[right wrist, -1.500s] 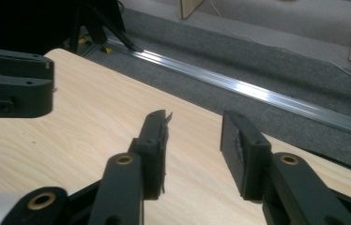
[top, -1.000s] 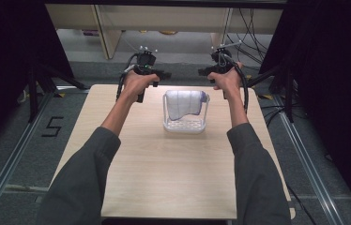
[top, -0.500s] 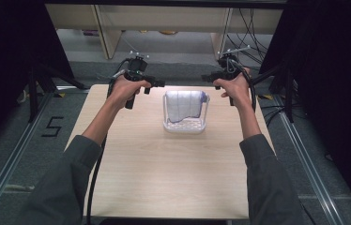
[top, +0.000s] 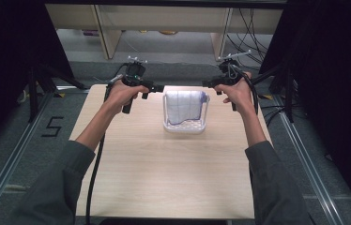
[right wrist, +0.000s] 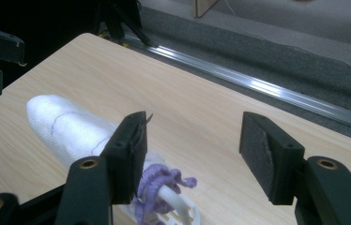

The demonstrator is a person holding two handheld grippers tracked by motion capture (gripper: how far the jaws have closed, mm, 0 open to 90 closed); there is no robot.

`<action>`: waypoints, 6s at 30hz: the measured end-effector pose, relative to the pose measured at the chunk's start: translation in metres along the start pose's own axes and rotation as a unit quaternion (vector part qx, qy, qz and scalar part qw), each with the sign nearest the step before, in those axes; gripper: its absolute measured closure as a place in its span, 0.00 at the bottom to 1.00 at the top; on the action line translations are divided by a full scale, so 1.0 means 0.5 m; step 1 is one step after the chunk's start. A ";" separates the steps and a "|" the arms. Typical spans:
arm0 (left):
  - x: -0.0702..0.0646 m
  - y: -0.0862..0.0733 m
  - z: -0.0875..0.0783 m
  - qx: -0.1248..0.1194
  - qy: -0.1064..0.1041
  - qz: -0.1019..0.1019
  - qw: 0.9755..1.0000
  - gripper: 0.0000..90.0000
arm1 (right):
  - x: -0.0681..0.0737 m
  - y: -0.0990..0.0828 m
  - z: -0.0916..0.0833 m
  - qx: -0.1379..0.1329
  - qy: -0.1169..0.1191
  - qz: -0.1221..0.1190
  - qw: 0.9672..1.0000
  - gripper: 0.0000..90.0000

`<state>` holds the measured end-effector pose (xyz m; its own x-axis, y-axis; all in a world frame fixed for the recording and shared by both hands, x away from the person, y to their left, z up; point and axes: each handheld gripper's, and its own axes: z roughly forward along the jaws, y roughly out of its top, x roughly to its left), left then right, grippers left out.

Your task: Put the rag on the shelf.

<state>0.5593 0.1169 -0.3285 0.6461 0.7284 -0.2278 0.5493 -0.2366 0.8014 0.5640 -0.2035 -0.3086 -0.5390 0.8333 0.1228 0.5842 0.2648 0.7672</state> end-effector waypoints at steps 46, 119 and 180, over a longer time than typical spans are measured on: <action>-0.090 -0.134 -0.084 -0.012 -0.046 0.046 0.998 0.30 | 0.069 -0.127 -0.087 -0.038 0.056 -0.035 0.997 0.35; -0.138 -0.458 -0.082 0.026 -0.055 0.087 0.994 0.23 | 0.166 -0.358 -0.049 -0.011 0.103 -0.059 0.993 0.34; -0.170 -0.591 -0.127 0.059 -0.025 0.116 0.991 0.22 | 0.206 -0.589 -0.094 0.061 0.090 -0.090 0.990 0.21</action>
<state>0.3084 0.1657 -0.5109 0.7861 0.6135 -0.0757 0.4402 -0.4696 0.7653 0.3079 -0.2186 -0.4922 -0.7338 0.6706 0.1088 0.5316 0.4671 0.7066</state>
